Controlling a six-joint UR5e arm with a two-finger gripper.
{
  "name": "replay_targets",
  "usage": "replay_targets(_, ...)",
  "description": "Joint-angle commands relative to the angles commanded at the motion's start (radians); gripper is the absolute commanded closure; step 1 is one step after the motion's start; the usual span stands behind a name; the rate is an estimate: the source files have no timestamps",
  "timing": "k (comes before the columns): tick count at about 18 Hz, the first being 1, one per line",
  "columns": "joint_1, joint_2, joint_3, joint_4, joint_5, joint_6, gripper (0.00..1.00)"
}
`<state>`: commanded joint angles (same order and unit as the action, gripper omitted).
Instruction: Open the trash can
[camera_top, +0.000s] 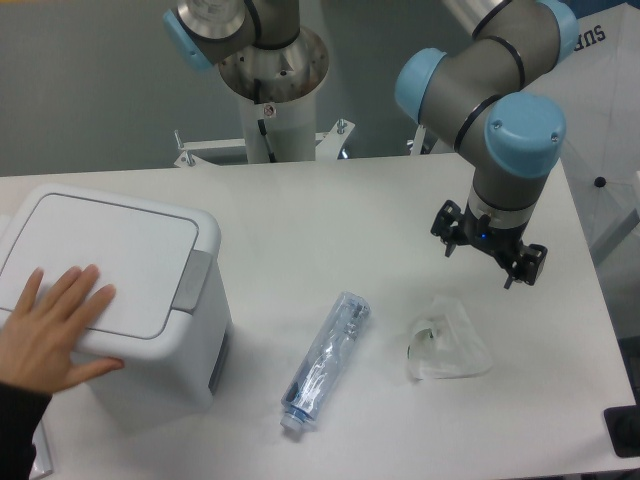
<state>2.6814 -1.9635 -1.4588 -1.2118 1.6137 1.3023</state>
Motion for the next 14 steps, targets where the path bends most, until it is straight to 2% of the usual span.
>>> replay_targets(9,-0.012,0.0,-0.012,-0.002,0.008,0.003,0.0)
replay_targets(14,-0.006,0.046,-0.061,0.0,0.0,-0.005,0.0)
